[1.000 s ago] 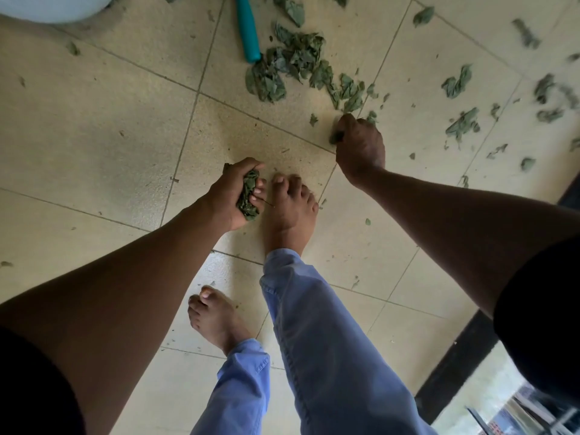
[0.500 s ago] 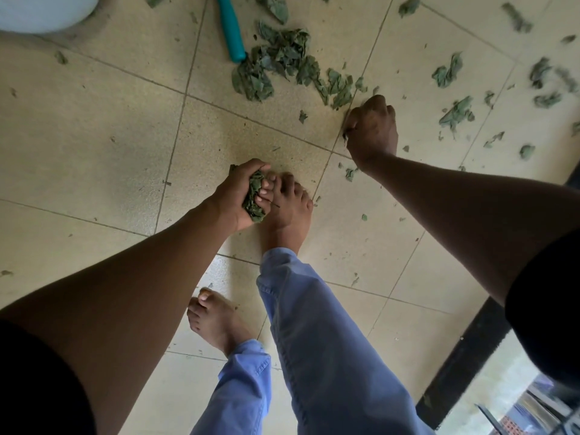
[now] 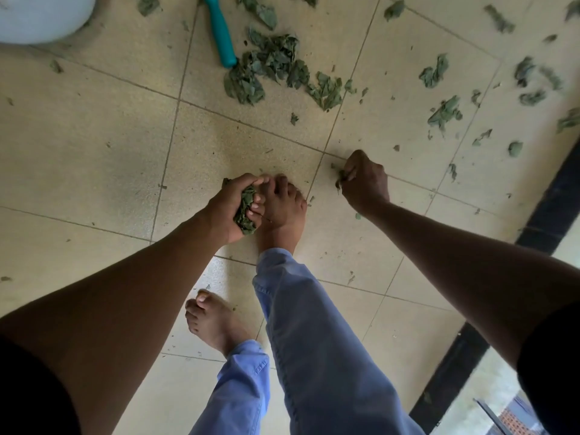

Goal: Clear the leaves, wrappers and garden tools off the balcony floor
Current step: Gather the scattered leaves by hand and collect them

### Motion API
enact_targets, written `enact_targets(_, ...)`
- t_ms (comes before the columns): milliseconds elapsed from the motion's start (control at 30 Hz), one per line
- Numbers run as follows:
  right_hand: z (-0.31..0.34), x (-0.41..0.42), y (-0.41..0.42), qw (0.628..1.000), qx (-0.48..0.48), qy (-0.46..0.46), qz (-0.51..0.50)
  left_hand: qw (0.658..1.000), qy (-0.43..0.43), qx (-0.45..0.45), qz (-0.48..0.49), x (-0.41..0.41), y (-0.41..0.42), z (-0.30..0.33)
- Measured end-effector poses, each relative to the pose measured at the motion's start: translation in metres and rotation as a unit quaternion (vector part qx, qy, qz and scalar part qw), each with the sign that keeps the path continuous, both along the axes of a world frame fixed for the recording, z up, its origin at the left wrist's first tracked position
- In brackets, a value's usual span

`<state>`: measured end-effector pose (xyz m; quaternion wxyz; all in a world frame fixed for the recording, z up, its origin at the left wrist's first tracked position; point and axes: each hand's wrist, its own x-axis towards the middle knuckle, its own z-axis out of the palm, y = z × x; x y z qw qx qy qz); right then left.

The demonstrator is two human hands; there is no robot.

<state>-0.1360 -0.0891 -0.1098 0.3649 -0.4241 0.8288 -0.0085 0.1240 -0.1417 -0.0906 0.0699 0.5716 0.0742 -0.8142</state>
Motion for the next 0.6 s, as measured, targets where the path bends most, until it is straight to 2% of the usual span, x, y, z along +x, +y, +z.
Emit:
enact_targets(233, -0.017, 0.011, 0.006, 0.999, 0.005, 0.035, -0.04, 1.0, 0.015, -0.007, -0.021, 0.004, 0.0, -0.004)
enact_targets(500, -0.017, 0.019, 0.012, 0.997, -0.014, 0.069, 0.045, 1.0, -0.013, 0.004, -0.003, 0.012, 0.001, -0.002)
enact_targets(600, -0.016, 0.022, 0.006, 0.998, -0.003, 0.054, 0.013, 1.0, -0.022, 0.01, 0.006, 0.014, 0.002, 0.002)
